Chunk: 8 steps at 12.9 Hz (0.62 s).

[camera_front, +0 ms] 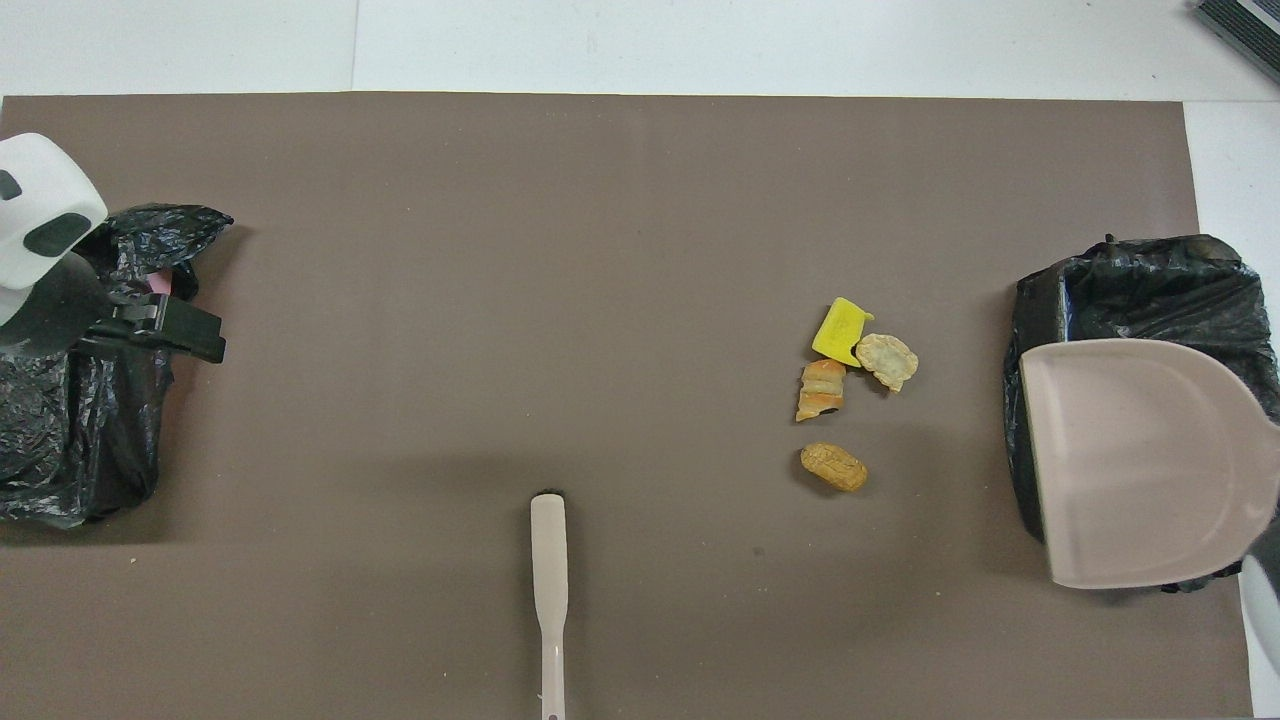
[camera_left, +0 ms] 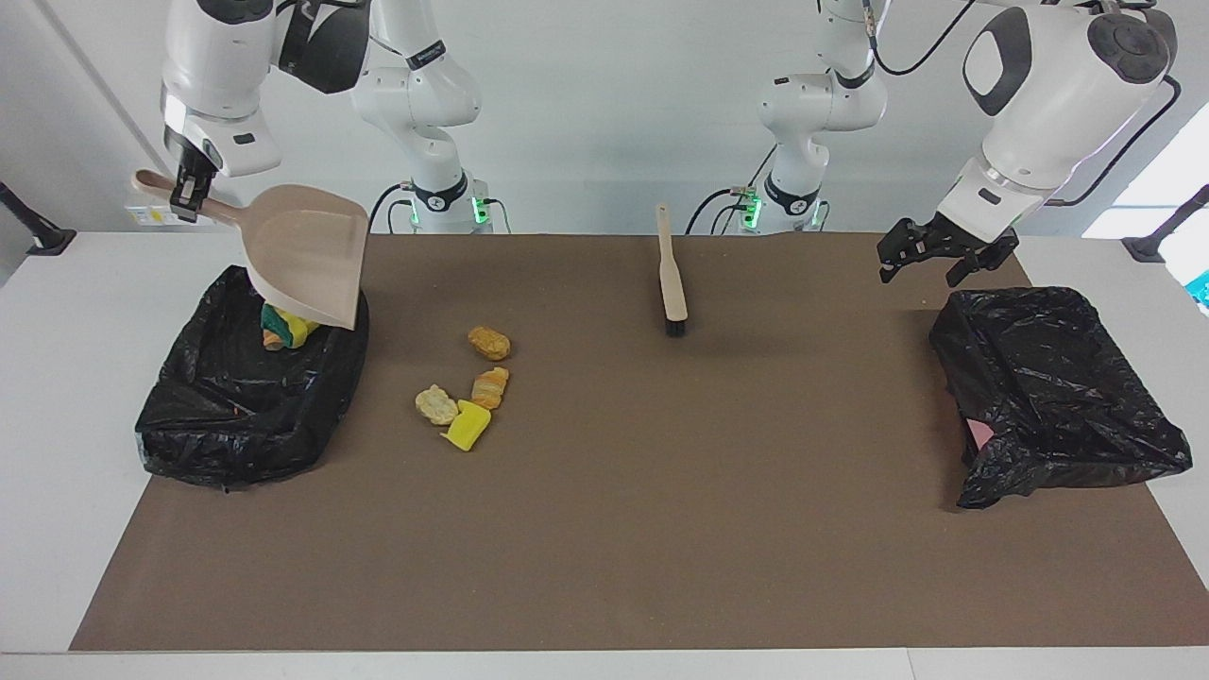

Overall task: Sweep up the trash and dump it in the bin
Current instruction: 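Tip the dustpan into the black bag while the left gripper withdraws, then bring the empty dustpan back to the mat center with the right gripper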

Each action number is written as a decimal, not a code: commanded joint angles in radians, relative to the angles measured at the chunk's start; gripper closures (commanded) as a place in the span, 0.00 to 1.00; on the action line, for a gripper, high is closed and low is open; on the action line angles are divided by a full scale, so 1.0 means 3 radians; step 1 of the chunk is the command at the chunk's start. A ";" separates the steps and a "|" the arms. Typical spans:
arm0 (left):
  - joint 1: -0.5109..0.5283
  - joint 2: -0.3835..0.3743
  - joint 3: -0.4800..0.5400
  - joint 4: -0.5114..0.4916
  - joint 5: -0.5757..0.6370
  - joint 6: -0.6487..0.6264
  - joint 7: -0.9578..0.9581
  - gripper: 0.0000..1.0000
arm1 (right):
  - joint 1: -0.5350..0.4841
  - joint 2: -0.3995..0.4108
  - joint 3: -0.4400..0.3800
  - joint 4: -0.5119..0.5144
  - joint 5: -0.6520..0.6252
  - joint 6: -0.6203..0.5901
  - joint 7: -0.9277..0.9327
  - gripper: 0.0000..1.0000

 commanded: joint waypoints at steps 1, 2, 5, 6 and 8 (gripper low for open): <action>0.0034 -0.0051 -0.0026 -0.0040 0.0052 -0.0023 0.0040 0.00 | 0.0299 -0.0031 0.0092 0.0009 0.0308 -0.0022 0.0886 1.00; 0.0029 -0.0051 -0.0026 -0.0045 0.0052 -0.0023 0.0040 0.00 | 0.0335 0.0009 0.0138 0.0050 0.0516 -0.0011 0.1177 1.00; 0.0039 -0.0051 -0.0026 -0.0045 0.0052 -0.0023 0.0050 0.00 | 0.0554 0.0422 0.0414 0.0295 0.0916 -0.0021 0.2606 1.00; 0.0054 -0.0051 -0.0026 -0.0050 0.0052 -0.0033 0.0050 0.00 | 0.0641 0.0591 0.0481 0.0418 0.1054 -0.0001 0.3164 1.00; 0.0059 -0.0045 -0.0026 -0.0035 0.0052 -0.0018 0.0050 0.00 | 0.0861 0.0934 0.0497 0.0689 0.1325 0.0055 0.4197 1.00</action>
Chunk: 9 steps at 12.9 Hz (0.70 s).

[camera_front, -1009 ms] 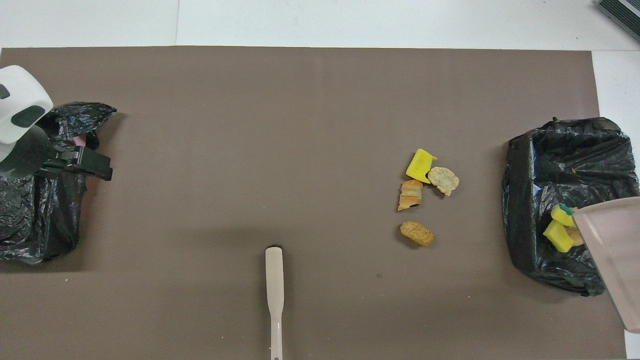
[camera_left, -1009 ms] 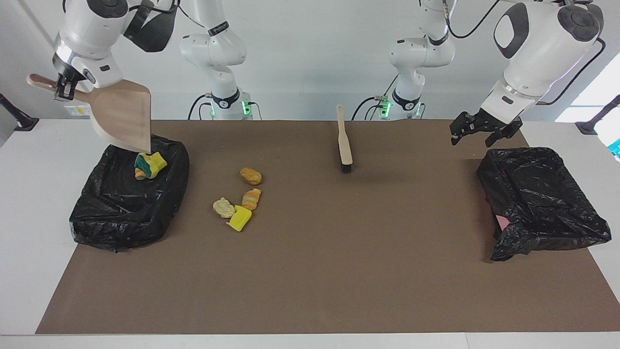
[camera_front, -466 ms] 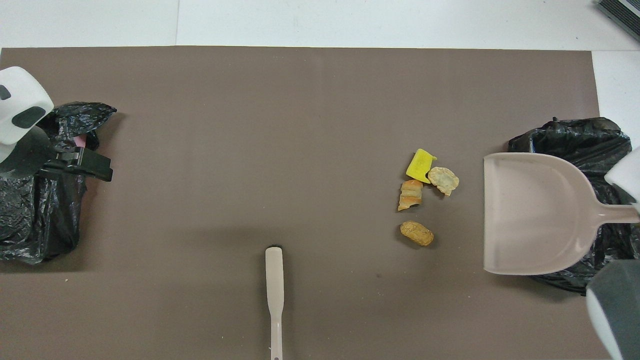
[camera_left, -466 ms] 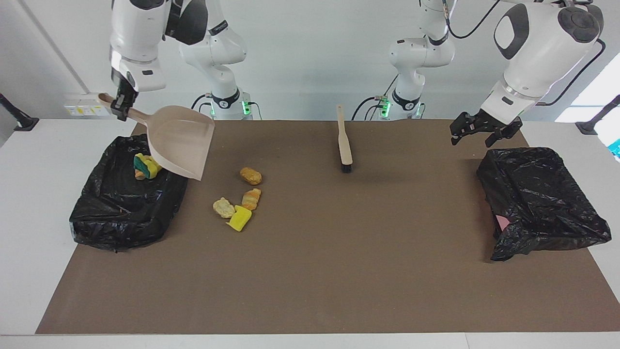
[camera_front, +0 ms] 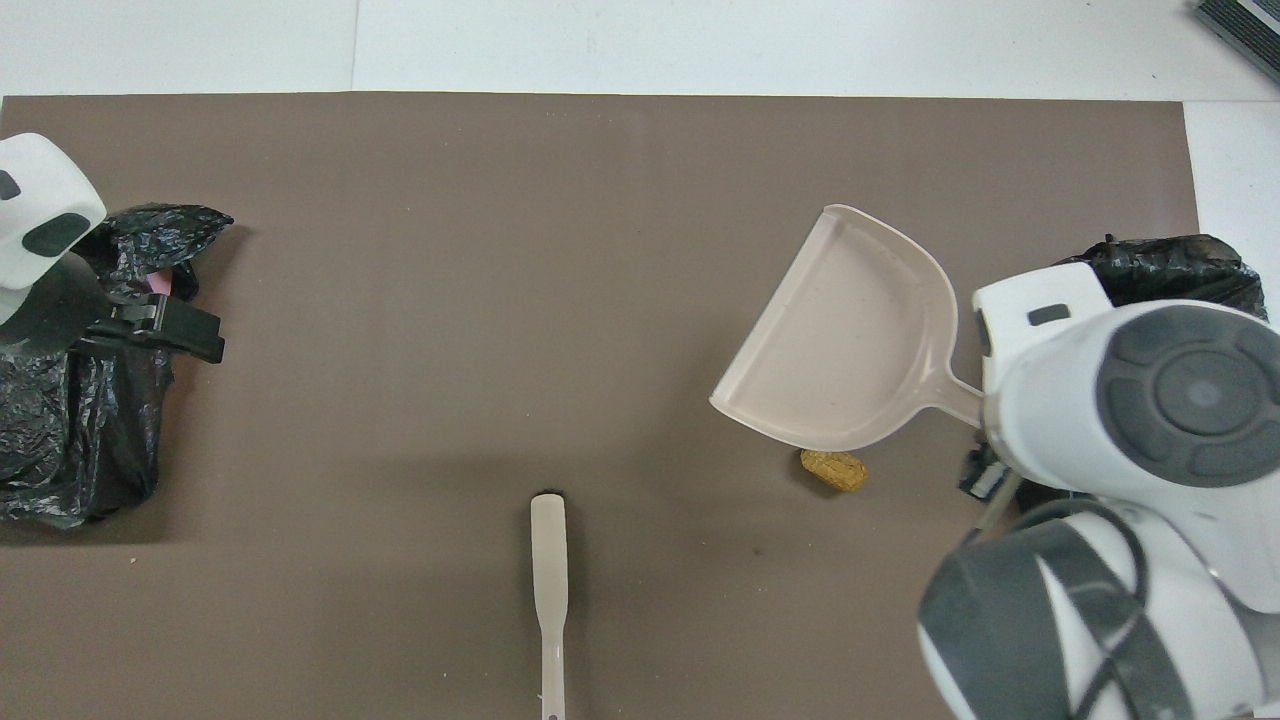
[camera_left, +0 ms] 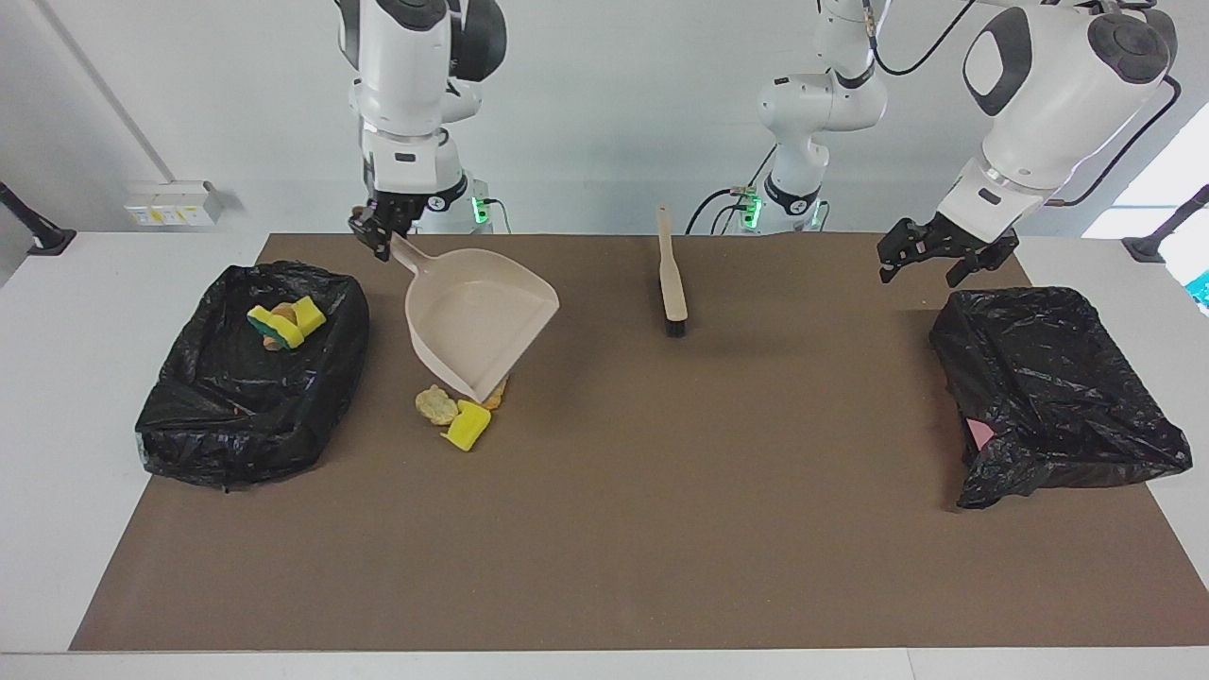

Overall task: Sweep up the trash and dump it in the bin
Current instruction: 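Bring the empty dustpan back to the mat center with the right gripper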

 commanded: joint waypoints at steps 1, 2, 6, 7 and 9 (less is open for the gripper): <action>0.0046 -0.0045 -0.0025 -0.0040 0.0051 -0.0022 0.0046 0.00 | 0.0287 0.0584 -0.0001 0.0478 0.0237 0.0039 0.1375 1.00; 0.0041 -0.0045 -0.0025 -0.0040 0.0051 -0.0017 0.0046 0.00 | 0.0400 0.0769 -0.0001 0.0585 0.0293 0.0141 0.1928 1.00; 0.0010 -0.0045 -0.0025 -0.0035 0.0051 -0.0012 0.0046 0.00 | 0.0670 0.1352 -0.0001 0.1153 0.0560 0.0340 0.3057 1.00; 0.0005 -0.0045 -0.0030 -0.0040 0.0051 -0.0012 0.0046 0.00 | 0.0717 0.1485 -0.0001 0.1240 0.0605 0.0442 0.3301 1.00; 0.0015 -0.0050 -0.0030 -0.0045 0.0051 -0.0012 0.0046 0.00 | 0.0860 0.1792 -0.0001 0.1429 0.0631 0.0728 0.3645 1.00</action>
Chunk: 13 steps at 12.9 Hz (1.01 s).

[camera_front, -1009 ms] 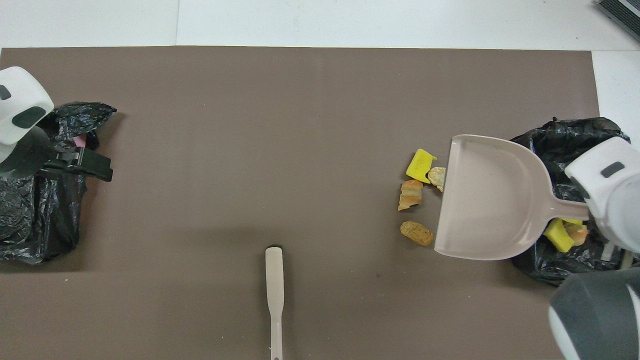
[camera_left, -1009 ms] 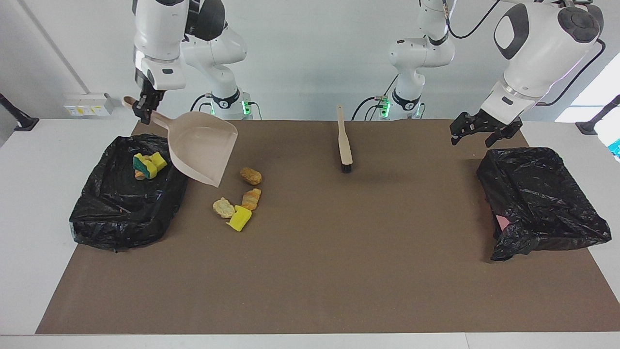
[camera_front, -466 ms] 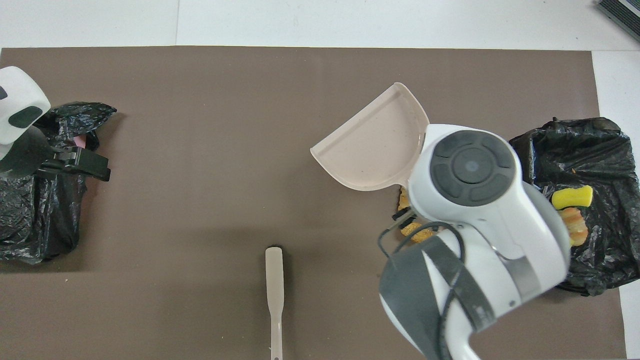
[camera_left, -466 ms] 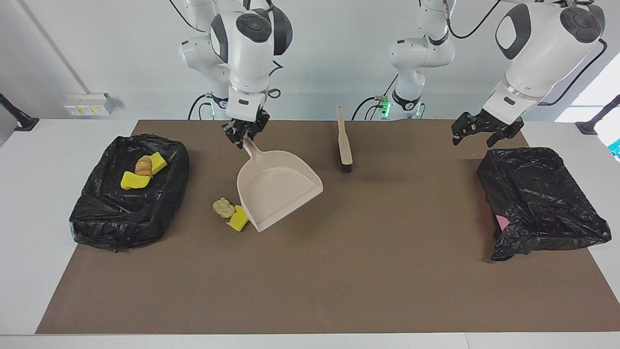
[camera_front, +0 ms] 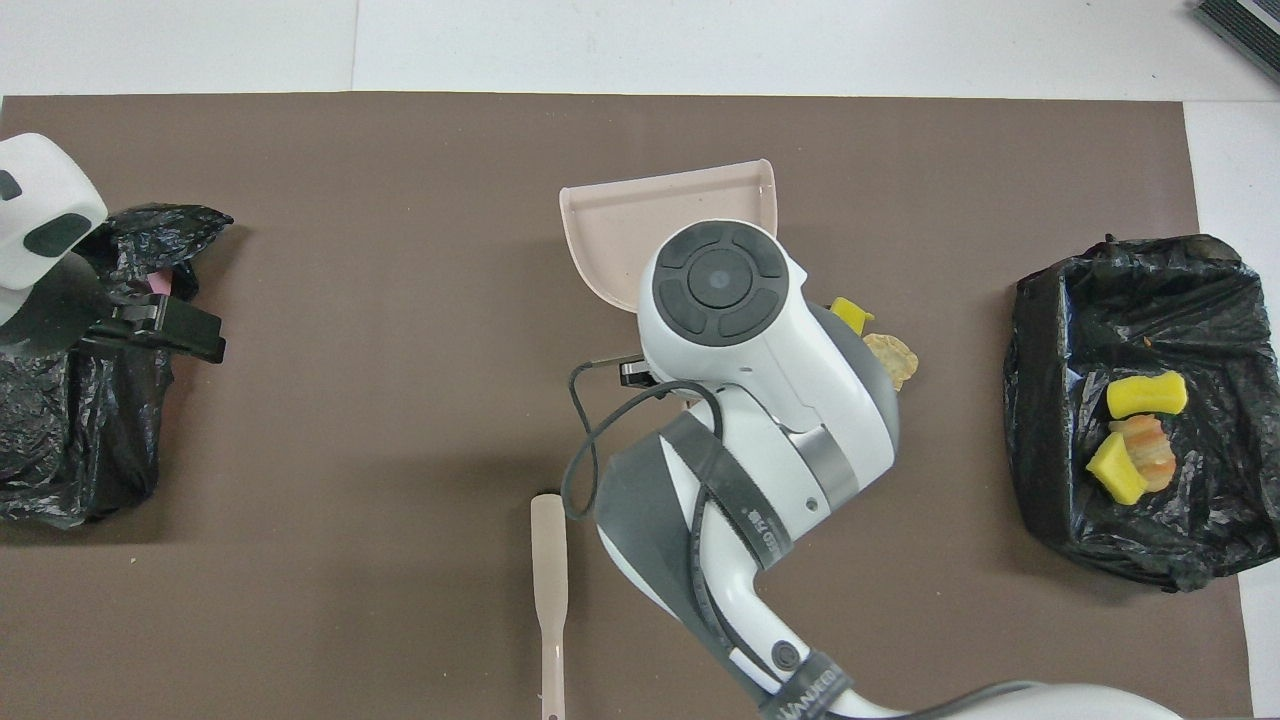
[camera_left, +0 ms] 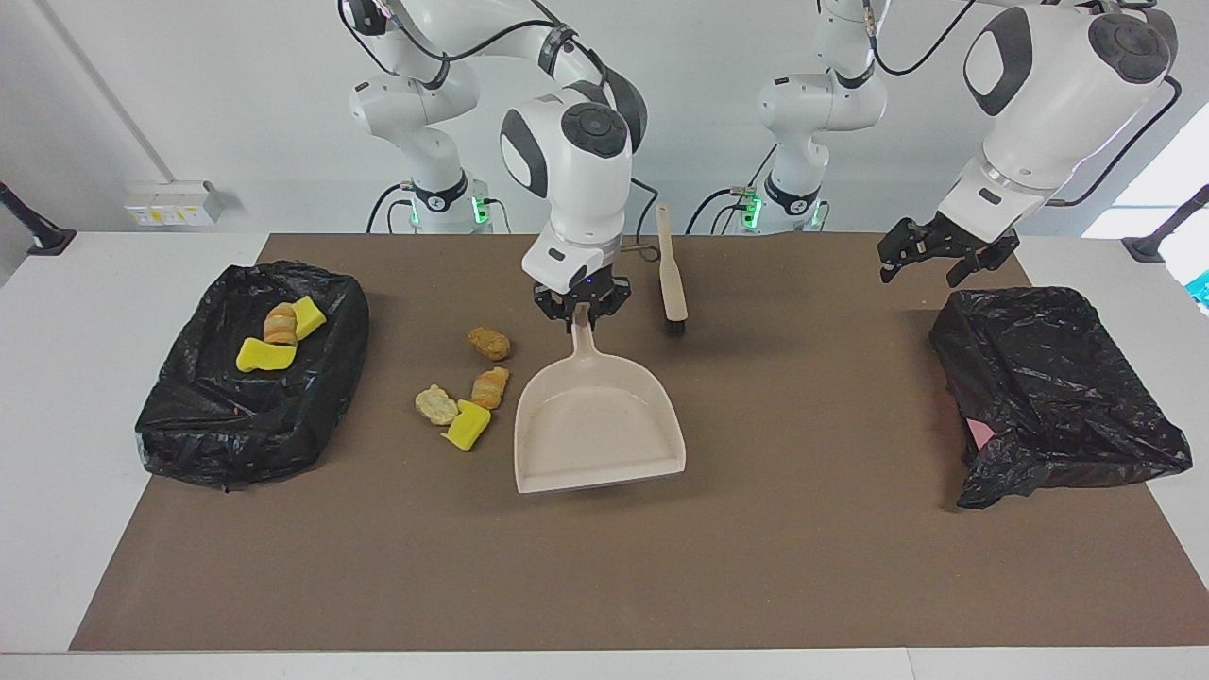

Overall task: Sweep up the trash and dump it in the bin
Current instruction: 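Bring the empty dustpan back to the mat center with the right gripper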

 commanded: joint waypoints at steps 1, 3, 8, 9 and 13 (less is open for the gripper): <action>0.0017 -0.0050 -0.0007 -0.0045 0.0051 -0.0012 0.0041 0.00 | 0.0180 0.0482 -0.0015 0.0418 0.0086 0.0268 0.0372 1.00; 0.0012 -0.0050 -0.0007 -0.0045 0.0051 -0.0012 0.0036 0.00 | 0.0247 0.0784 -0.0015 0.0668 0.0106 0.0539 0.0556 1.00; -0.0004 -0.0045 -0.0007 -0.0040 0.0051 -0.0012 0.0036 0.00 | 0.0349 0.1076 0.0021 0.0685 0.0305 0.0872 0.0592 1.00; -0.0004 -0.0050 -0.0007 -0.0045 0.0051 -0.0012 0.0036 0.00 | 0.0360 0.1112 0.0021 0.0659 0.0290 0.0944 0.0592 1.00; -0.0009 -0.0050 -0.0007 -0.0045 0.0051 -0.0012 0.0030 0.00 | 0.0360 0.1092 0.0021 0.0517 0.0265 0.1006 0.0516 0.41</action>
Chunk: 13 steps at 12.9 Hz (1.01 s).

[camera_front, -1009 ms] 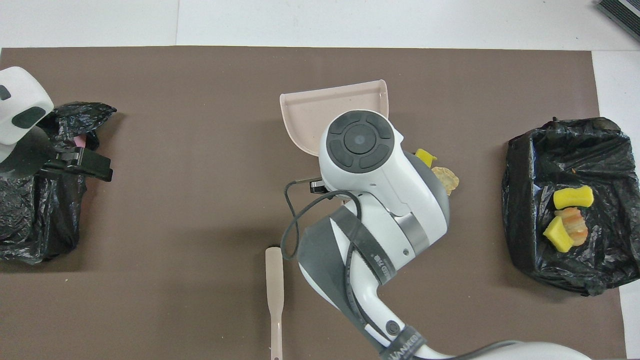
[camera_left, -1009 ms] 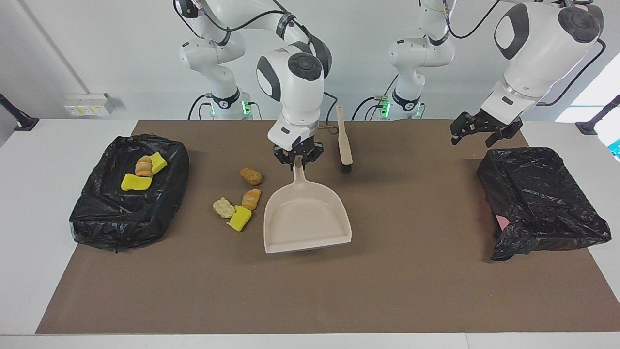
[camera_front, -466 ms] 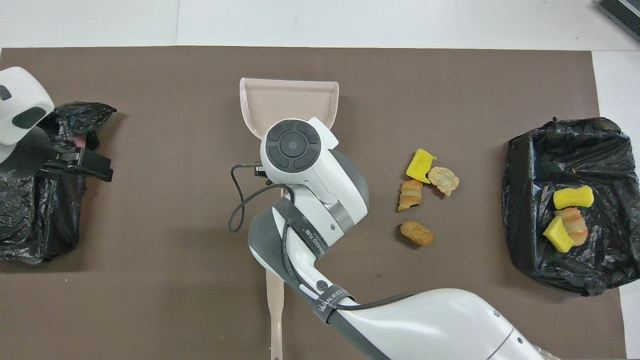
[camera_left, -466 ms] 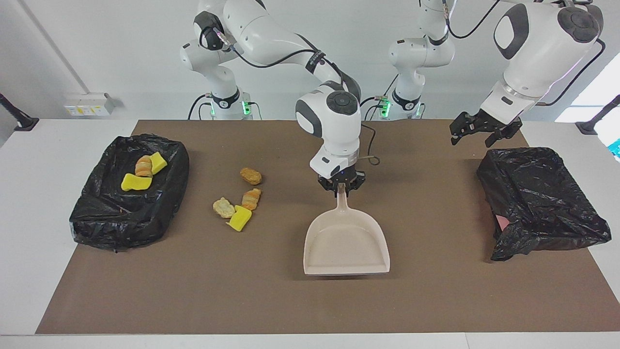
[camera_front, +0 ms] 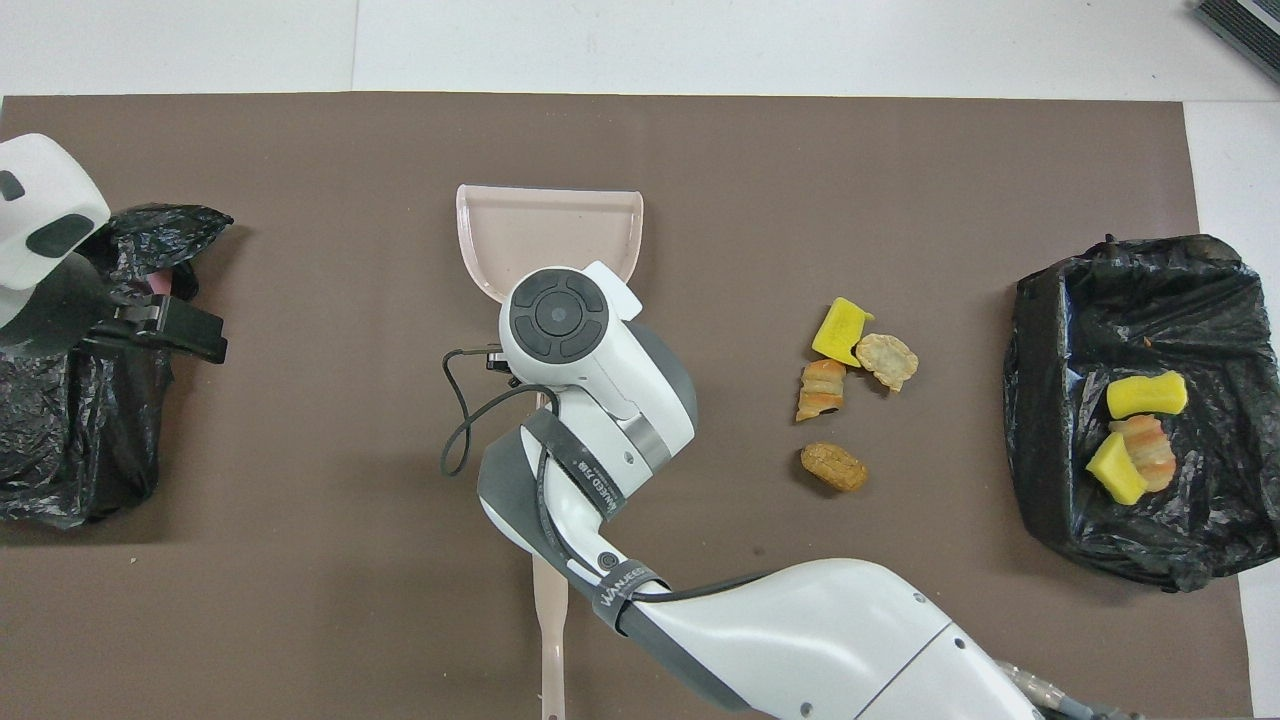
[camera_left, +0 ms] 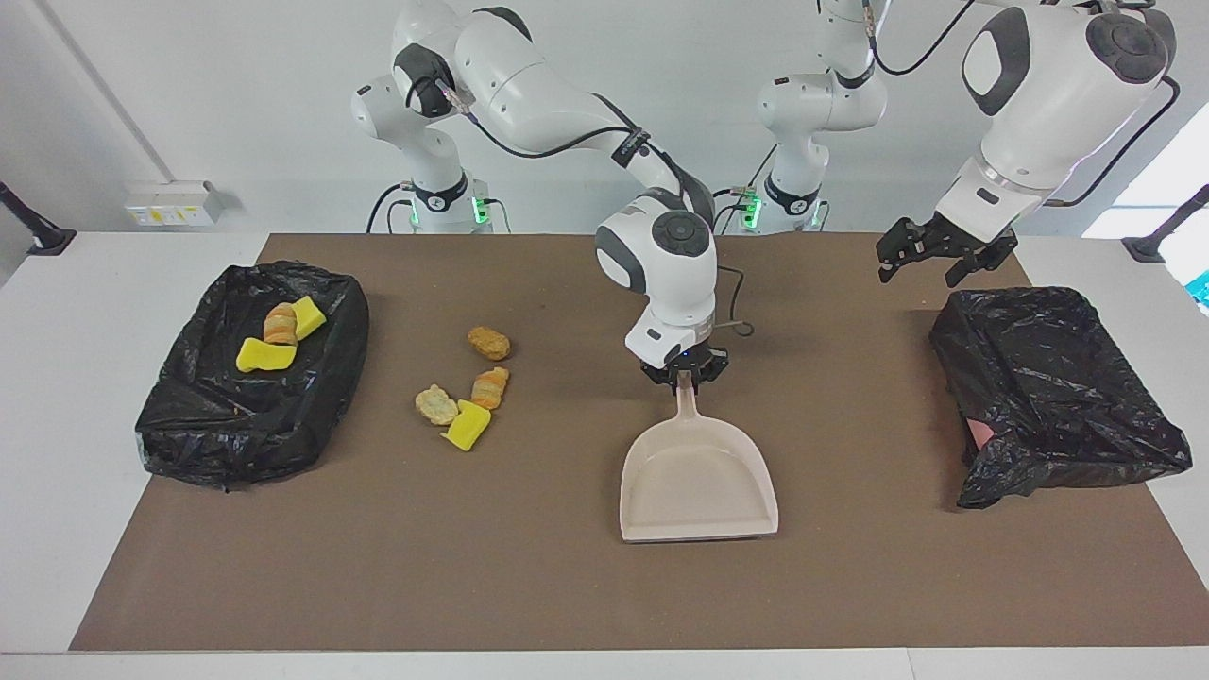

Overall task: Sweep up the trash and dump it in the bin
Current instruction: 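Bring the empty dustpan back to the mat center with the right gripper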

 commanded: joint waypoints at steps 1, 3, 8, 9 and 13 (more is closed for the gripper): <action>-0.0008 -0.0050 0.0001 -0.0045 0.0051 -0.0002 0.0025 0.00 | -0.0026 -0.0114 0.0014 -0.0189 0.0024 0.0064 -0.0088 0.00; -0.0013 -0.0045 0.0001 -0.0035 0.0051 0.0003 0.0025 0.00 | -0.0026 -0.0456 0.0019 -0.0373 0.0054 -0.0073 -0.0150 0.00; -0.0039 -0.0040 -0.0009 -0.0050 0.0036 0.0130 -0.0021 0.00 | 0.0065 -0.1412 0.0310 -0.1312 0.0090 -0.0360 -0.0038 0.00; -0.0049 -0.0035 -0.0019 -0.0045 0.0020 0.0187 -0.0021 0.00 | 0.0131 -0.1561 0.0361 -0.1563 0.0131 -0.0320 -0.0018 0.00; -0.0289 0.0107 -0.0029 -0.0020 -0.0046 0.0467 -0.0219 0.00 | 0.0469 -0.1955 0.0382 -0.2488 0.0530 0.0068 0.0028 0.00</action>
